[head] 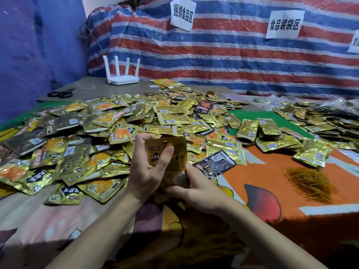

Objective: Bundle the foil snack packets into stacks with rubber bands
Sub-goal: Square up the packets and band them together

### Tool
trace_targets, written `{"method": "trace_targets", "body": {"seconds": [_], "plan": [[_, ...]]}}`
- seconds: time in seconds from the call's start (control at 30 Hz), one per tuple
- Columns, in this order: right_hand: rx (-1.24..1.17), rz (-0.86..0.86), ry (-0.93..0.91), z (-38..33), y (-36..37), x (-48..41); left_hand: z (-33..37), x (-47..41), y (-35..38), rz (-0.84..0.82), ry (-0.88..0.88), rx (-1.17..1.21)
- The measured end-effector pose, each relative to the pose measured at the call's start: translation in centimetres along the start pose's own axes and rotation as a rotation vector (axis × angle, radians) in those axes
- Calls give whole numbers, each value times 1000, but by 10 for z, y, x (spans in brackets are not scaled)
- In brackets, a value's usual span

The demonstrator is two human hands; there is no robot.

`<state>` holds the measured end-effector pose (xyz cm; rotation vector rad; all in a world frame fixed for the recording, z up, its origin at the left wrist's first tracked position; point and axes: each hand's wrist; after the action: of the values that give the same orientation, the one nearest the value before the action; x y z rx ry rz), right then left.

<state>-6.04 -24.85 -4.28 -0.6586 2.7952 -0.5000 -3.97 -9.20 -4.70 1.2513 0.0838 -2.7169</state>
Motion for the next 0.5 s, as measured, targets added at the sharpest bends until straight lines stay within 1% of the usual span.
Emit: {"method": "trace_targets", "body": {"seconds": [0.1,0.2,0.27,0.33,0.43,0.5], "plan": [[-57,16,-6,3,-1,4,-1,3,4,-87,-108,87],[-184,114,2,4,-1,5,-6,4,5,-244,-284,211],[-322,194,59,2,-8,2,-7,4,5,-325,-314,133],[-418,228,134,-4,-21,0,-8,3,4,-320,-293,2],[-440,292,270,-10,-45,1,-11,2,2,-288,-289,-93],[-441,374,344,-12,-63,3,-14,2,1,-339,-275,-137]]}}
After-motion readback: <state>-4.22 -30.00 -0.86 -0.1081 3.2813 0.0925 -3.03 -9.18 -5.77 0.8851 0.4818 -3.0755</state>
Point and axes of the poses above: each hand's wrist, its own x-axis away from the middle knuckle, its own y-axis out of the palm, z = x × y, and after that the axes turned 2 degrees about y, right-handed
